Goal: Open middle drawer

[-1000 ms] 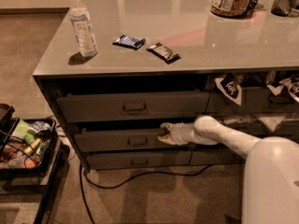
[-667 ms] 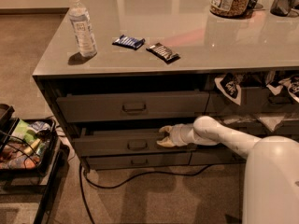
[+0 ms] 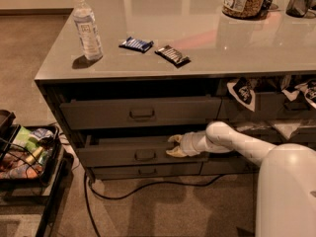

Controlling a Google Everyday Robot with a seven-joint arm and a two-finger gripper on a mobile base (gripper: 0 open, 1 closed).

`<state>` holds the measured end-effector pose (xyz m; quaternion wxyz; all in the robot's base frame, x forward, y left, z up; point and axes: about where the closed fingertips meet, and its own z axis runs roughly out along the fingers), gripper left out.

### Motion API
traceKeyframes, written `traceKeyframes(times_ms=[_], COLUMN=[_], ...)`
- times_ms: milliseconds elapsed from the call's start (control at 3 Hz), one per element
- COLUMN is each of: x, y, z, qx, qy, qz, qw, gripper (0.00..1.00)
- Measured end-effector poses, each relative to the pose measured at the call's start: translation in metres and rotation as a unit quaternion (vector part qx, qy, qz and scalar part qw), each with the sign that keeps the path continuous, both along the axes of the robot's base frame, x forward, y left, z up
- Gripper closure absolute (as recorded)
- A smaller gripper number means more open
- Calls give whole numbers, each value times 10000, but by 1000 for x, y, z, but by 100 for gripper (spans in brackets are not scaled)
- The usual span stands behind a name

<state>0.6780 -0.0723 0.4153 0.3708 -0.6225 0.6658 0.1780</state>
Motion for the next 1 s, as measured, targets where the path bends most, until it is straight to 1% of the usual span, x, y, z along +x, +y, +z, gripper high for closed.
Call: traceKeyframes(times_ms=[333,1000], x=[-35,-65], y=[-2,-1], z=[8,9], qx=[132,110], qy=[228,417], qz=[425,614], qw=[9987,9972], gripper=[100,100])
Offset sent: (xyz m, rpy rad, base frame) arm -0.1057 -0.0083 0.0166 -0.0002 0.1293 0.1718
